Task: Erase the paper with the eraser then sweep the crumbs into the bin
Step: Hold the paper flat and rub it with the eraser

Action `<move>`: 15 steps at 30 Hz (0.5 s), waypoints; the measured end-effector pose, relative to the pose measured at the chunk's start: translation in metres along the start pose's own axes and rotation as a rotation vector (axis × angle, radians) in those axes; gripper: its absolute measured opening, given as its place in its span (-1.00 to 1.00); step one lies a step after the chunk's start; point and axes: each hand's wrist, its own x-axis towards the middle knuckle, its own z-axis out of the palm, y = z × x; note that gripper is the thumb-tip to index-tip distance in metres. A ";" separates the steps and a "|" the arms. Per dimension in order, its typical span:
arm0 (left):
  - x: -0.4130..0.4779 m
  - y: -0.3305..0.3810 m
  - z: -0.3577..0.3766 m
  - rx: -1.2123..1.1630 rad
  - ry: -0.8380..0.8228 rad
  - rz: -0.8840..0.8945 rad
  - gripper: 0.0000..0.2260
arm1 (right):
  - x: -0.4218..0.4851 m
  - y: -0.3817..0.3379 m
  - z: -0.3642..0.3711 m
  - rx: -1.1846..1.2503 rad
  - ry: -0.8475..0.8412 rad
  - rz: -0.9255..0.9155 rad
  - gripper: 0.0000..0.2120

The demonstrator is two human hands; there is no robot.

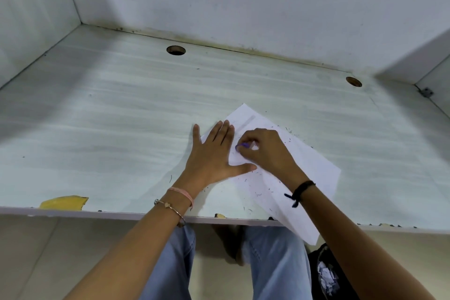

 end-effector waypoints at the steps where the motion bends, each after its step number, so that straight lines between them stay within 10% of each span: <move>1: 0.000 0.000 0.000 0.002 0.002 0.000 0.09 | -0.002 0.000 -0.001 -0.009 -0.013 -0.025 -0.97; 15: -0.001 0.001 -0.001 -0.014 -0.016 -0.002 0.04 | 0.019 0.019 -0.018 -0.008 0.120 0.134 -0.96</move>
